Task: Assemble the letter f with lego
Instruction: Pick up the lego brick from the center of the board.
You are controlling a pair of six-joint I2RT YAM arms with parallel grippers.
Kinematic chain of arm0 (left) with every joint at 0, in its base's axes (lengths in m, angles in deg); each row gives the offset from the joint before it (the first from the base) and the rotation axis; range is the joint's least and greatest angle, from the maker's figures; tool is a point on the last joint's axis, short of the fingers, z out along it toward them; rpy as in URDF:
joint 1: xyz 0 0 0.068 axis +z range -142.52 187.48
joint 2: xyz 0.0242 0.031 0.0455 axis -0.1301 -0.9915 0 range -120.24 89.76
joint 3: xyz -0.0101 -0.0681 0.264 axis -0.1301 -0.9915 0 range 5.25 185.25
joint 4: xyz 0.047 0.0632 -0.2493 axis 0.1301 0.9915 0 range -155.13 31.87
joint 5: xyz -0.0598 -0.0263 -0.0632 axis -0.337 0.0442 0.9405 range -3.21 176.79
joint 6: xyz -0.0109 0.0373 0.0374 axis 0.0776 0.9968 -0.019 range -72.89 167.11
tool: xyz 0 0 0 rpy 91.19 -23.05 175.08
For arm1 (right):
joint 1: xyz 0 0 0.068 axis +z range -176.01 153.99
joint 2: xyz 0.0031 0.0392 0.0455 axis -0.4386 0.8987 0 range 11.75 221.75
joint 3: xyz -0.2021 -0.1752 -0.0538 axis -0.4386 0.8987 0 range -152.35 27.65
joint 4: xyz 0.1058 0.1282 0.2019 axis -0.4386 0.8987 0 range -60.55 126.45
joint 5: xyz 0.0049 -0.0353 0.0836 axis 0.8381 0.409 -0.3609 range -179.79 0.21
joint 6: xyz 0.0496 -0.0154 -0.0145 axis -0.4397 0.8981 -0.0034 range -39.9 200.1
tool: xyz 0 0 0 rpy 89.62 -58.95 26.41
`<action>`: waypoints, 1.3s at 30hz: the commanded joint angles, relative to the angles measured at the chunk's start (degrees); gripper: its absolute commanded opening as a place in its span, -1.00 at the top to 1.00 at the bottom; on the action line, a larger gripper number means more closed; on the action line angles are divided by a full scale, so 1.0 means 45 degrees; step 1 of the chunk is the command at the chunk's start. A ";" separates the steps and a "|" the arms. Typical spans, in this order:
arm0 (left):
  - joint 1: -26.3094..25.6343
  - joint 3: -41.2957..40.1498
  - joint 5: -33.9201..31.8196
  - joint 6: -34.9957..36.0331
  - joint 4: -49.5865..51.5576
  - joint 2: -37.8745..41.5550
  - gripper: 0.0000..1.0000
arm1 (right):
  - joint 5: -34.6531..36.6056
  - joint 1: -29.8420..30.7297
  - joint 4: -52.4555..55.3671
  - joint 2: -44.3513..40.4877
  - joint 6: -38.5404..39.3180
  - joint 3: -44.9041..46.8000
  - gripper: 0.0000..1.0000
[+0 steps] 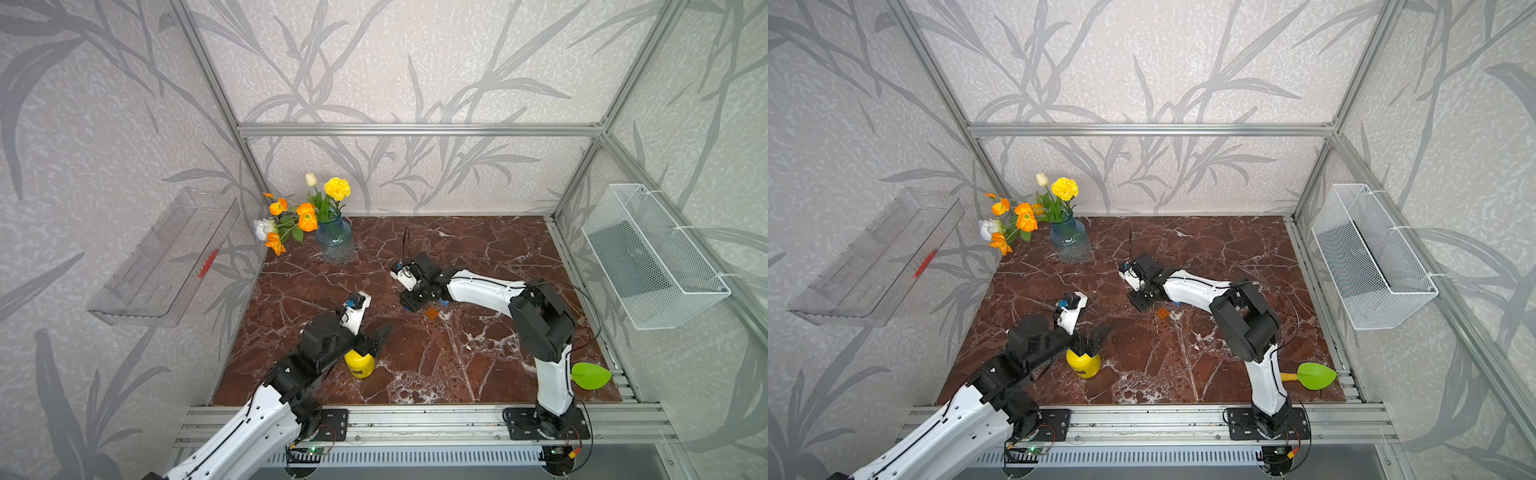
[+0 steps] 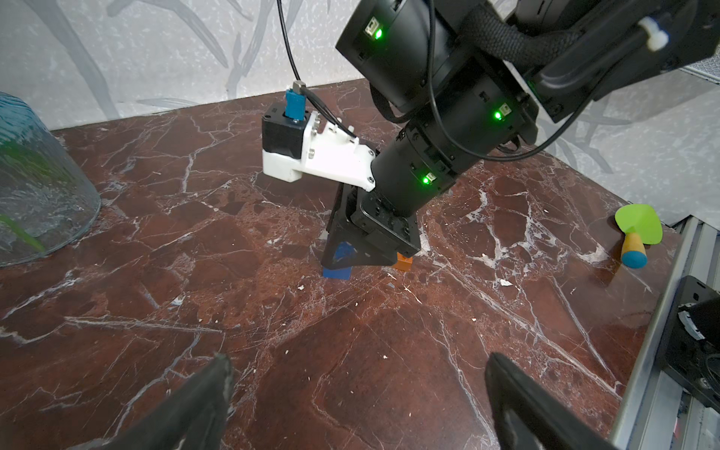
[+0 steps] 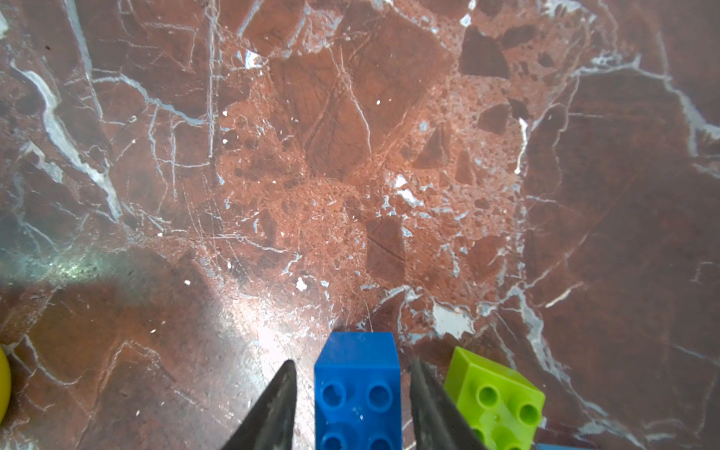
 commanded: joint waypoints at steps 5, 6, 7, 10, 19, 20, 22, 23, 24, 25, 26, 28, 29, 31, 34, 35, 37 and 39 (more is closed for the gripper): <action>-0.0084 0.0029 -0.0066 0.0254 -0.0394 -0.0205 -0.99 | -0.0109 0.0078 0.0439 0.0103 0.0145 -0.0102 0.12; -0.0082 0.0033 -0.0050 0.0249 -0.0388 -0.0225 -0.99 | -0.0109 0.0078 0.0457 0.0096 0.0146 -0.0085 0.12; -0.0080 0.0028 -0.0058 0.0225 -0.0385 -0.0240 -0.99 | -0.0128 0.0078 0.0469 0.0114 0.0163 -0.0082 0.12; -0.0092 0.0028 -0.0057 0.0208 -0.0392 -0.0262 -0.99 | -0.0109 0.0095 0.0480 0.0084 0.0184 -0.0033 0.12; -0.0098 0.0047 -0.0024 0.0199 -0.0363 -0.0265 -0.99 | 0.0027 0.0097 0.0679 0.0132 0.0302 -0.0003 0.17; -0.0100 0.0048 -0.0029 0.0198 -0.0355 -0.0255 -0.99 | 0.0047 0.0098 0.0704 0.0125 0.0320 -0.0004 0.18; -0.0085 0.0055 0.0006 0.0164 -0.0363 -0.0264 -0.99 | 0.0065 0.0098 0.0703 0.0124 0.0342 0.0015 0.20; -0.0083 0.0058 -0.0004 0.0174 -0.0370 -0.0265 -0.99 | 0.0083 0.0098 0.0731 0.0117 0.0370 0.0015 0.22; -0.0095 0.0072 0.0001 0.0189 -0.0369 -0.0254 -0.99 | 0.0104 0.0098 0.0743 0.0131 0.0381 0.0015 0.23; -0.0097 0.0069 -0.0024 0.0167 -0.0368 -0.0265 -0.99 | 0.0125 0.0098 0.0767 0.0141 0.0389 0.0015 0.24; -0.0083 0.0070 -0.0034 0.0178 -0.0367 -0.0264 -0.99 | 0.0126 0.0098 0.0799 0.0138 0.0414 0.0000 0.25; -0.0095 0.0067 -0.0018 0.0170 -0.0366 -0.0260 -0.99 | 0.0126 0.0100 0.0839 0.0164 0.0450 -0.0025 0.27; -0.0101 0.0067 -0.0026 0.0161 -0.0356 -0.0281 -0.99 | 0.0126 0.0098 0.0843 0.0172 0.0464 -0.0024 0.28; -0.0090 0.0068 -0.0017 0.0172 -0.0365 -0.0279 -0.99 | 0.0165 0.0093 0.0923 0.0254 0.0491 -0.0073 0.28; -0.0101 0.0068 0.0010 0.0176 -0.0369 -0.0303 -0.99 | 0.0194 0.0098 0.0990 0.0353 0.0480 -0.0120 0.25; -0.0097 0.0072 0.0001 0.0170 -0.0380 -0.0301 -0.99 | 0.0204 0.0098 0.0987 0.0367 0.0486 -0.0122 0.25; -0.0085 0.0062 -0.0006 0.0170 -0.0368 -0.0284 -0.99 | 0.0243 0.0098 0.0990 0.0397 0.0479 -0.0131 0.23; -0.0099 0.0064 -0.0007 0.0148 -0.0365 -0.0284 -0.99 | 0.0262 0.0099 0.0997 0.0413 0.0488 -0.0171 0.21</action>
